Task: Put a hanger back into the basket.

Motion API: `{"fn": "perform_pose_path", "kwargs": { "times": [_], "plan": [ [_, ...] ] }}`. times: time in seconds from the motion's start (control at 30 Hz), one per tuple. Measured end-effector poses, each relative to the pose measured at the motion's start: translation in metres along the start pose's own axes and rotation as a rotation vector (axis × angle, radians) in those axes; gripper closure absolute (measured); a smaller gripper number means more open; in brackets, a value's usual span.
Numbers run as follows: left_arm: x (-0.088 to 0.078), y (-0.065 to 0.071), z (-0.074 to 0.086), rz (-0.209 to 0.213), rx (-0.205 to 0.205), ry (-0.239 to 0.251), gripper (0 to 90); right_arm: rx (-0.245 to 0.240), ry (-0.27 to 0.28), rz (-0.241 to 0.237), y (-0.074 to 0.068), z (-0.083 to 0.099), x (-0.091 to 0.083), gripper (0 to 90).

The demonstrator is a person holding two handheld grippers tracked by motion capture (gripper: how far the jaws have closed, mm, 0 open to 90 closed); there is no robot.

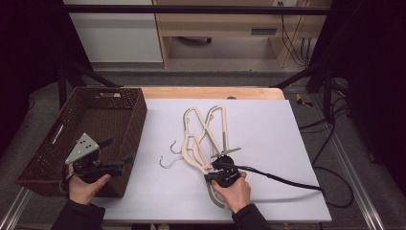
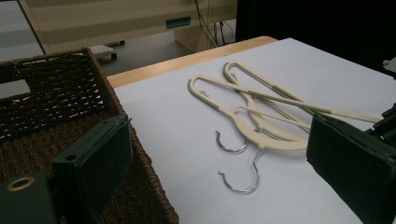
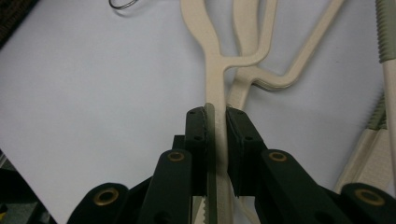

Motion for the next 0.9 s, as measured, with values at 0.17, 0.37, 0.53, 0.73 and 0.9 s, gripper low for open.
{"fn": "perform_pose_path", "kwargs": {
  "times": [0.17,0.37,0.53,0.73,0.9],
  "plan": [
    [0.000,0.004,-0.001,0.008,0.006,0.002,6.9,-0.008,0.001,0.003,0.002,0.000,-0.005,80.1],
    [0.004,0.016,-0.003,0.029,0.037,-0.008,7.2,-0.009,0.008,-0.011,0.001,0.000,-0.014,80.2],
    [0.014,0.031,-0.002,0.058,0.055,-0.028,7.3,-0.048,0.047,-0.064,0.004,-0.001,-0.024,80.1],
    [0.025,0.051,-0.002,0.103,0.071,-0.027,9.1,-0.046,0.097,-0.103,0.010,-0.001,-0.041,80.0],
    [0.035,0.064,0.001,0.109,0.078,-0.033,8.9,-0.053,0.139,-0.125,0.010,-0.001,-0.056,79.9]
  ]
}}
Point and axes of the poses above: each handheld gripper's, and its own axes: x roughly forward along the jaws, z roughly out of its underside, y roughly to its right, the point moved 5 cm from there along x, roughly forward along the jaws, and after that the axes turned 13 degrees about -y, right-handed, at the moved point
